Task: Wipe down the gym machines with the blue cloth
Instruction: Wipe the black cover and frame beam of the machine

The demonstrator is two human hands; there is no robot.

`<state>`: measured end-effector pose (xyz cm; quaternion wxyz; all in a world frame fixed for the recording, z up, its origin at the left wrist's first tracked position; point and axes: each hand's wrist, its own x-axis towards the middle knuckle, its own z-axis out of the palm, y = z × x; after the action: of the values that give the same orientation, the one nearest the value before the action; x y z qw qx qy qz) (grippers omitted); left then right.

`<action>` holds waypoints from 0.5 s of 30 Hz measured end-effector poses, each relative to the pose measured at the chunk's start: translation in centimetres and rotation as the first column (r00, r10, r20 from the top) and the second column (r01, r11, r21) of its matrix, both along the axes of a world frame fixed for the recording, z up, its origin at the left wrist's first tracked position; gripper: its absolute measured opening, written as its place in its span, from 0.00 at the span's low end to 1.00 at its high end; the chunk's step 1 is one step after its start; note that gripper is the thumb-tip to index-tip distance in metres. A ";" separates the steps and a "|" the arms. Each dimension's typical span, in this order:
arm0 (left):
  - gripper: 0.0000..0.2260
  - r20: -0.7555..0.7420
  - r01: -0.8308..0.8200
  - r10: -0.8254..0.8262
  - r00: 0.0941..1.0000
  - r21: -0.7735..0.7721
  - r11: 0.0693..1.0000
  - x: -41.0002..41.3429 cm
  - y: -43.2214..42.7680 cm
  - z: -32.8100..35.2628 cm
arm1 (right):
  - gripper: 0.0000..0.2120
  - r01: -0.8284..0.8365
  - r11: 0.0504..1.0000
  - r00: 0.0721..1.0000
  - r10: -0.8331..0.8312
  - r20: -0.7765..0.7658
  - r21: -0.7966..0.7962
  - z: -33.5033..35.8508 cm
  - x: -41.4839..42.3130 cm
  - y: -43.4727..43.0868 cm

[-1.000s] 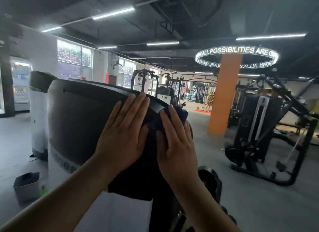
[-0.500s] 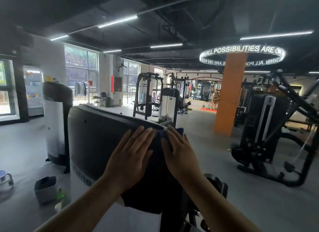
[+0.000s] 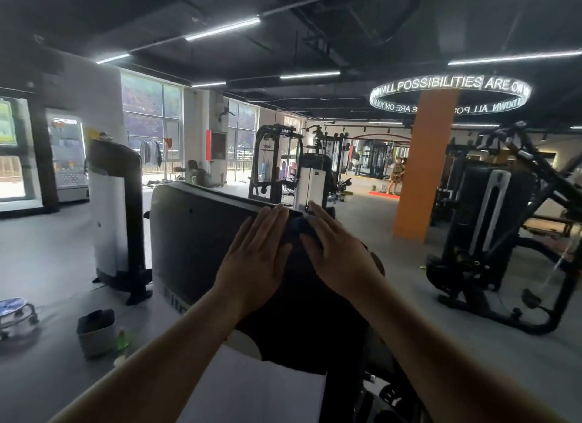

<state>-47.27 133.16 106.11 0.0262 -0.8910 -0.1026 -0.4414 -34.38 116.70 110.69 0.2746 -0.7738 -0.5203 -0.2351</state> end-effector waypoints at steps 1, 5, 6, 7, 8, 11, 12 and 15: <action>0.29 0.012 0.012 -0.012 1.000 -0.012 1.000 -0.4 0.6 0.0 | 0.24 -0.028 0.999 0.999 0.030 0.036 -0.045 0.7 0.1 0.8; 0.31 0.032 0.005 -0.003 0.999 -0.051 0.999 -2.0 3.1 -0.8 | 0.27 -0.013 0.996 0.993 0.023 0.118 -0.089 0.7 1.5 0.7; 0.31 0.029 0.007 -0.006 1.000 -0.021 1.000 -2.4 4.0 -0.9 | 0.29 -0.002 0.997 0.989 0.012 0.145 -0.074 0.3 2.0 0.3; 0.30 0.039 0.011 -0.010 0.999 -0.005 1.000 -2.6 5.0 -0.9 | 0.29 -0.010 0.998 0.988 0.021 0.151 -0.067 0.0 2.1 0.0; 0.29 0.059 0.012 -0.011 0.998 -0.010 1.000 -2.8 6.1 -0.9 | 0.29 -0.038 0.997 0.990 0.048 0.134 -0.074 0.1 2.0 0.2; 0.28 0.080 -0.003 0.013 0.997 -0.120 0.993 -3.2 9.2 0.1 | 0.27 -0.102 0.986 0.982 0.121 0.142 -0.136 2.0 0.3 2.9; 0.28 0.070 -0.016 0.026 0.997 -0.144 0.989 -3.3 10.3 0.4 | 0.27 -0.105 0.982 0.978 0.131 0.162 -0.159 3.0 -0.4 4.5; 0.29 0.040 -0.047 0.051 0.998 -0.103 0.994 -3.3 12.9 1.0 | 0.28 -0.120 0.962 0.960 0.175 0.217 -0.245 5.4 -2.1 9.8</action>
<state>-50.61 146.08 107.15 -0.0108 -0.8789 -0.1475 -0.4535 -36.46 126.55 116.11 0.1362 -0.7254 -0.6295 -0.2428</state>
